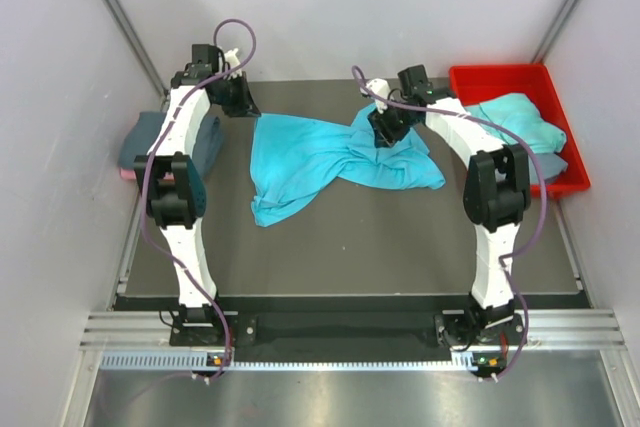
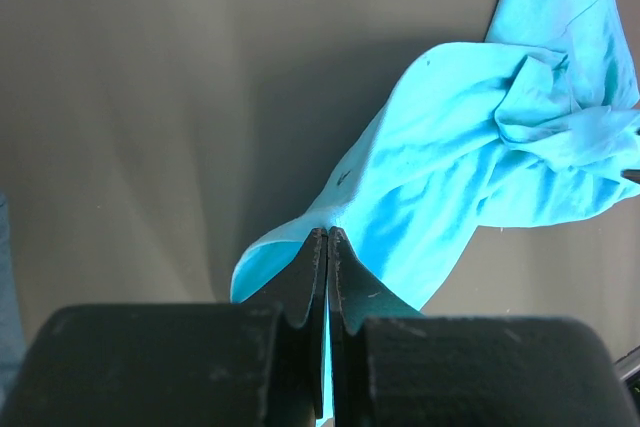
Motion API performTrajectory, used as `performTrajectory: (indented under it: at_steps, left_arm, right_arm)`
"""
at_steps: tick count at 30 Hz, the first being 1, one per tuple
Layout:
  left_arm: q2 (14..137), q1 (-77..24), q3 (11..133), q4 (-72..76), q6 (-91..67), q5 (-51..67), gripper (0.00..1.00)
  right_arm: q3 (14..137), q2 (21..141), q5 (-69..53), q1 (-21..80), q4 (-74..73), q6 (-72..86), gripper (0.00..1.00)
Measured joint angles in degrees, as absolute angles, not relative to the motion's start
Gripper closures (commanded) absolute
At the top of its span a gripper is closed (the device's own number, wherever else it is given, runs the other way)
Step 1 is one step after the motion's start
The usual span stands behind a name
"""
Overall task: Fold and stack the t-shirts
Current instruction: Flatten the tshirt out
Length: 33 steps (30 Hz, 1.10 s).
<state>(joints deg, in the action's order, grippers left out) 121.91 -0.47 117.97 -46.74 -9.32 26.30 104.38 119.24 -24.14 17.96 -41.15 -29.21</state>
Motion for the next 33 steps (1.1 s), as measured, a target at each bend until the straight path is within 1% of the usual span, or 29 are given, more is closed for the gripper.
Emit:
performTrajectory:
  at_steps: [9,20,33]
  left_arm:
    - [121.9,-0.5,117.9,-46.7,-9.0,25.6,1.0]
    - [121.9,-1.9,117.5,-46.8,-7.5,23.5,1.0]
    - [121.9,-2.2,117.5,-46.8,-7.0,22.3,1.0]
  right_arm:
    - [105.6,125.1,-29.4,14.6,-41.9,-23.1,0.6]
    - [106.3,126.8,-33.1,13.7,-41.6,-20.0,0.62]
    - [108.5,129.3,-34.2,13.7,-41.1,-18.5,0.62]
